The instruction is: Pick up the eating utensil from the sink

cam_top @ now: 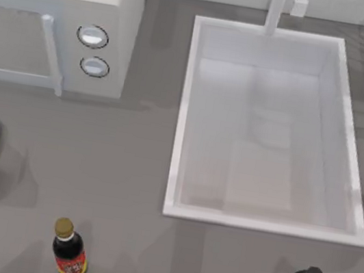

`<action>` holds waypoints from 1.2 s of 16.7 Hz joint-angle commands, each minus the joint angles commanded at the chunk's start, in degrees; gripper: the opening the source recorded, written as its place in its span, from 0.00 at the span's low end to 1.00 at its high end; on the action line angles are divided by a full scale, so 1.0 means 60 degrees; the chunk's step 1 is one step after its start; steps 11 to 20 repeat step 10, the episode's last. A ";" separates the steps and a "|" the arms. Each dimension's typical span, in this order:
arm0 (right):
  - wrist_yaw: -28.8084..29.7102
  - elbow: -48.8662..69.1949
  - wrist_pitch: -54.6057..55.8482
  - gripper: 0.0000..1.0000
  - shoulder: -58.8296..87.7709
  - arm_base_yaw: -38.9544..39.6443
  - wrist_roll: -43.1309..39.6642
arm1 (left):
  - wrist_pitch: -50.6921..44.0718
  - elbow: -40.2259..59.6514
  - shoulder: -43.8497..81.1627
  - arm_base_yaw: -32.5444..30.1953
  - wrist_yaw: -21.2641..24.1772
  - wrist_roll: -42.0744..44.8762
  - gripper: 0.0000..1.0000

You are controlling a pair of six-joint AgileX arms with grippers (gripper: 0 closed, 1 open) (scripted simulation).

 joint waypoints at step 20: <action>0.0000 0.0000 0.0000 1.00 0.0000 0.0000 0.0000 | 0.0000 0.0000 0.0000 0.0000 0.0000 0.0000 1.00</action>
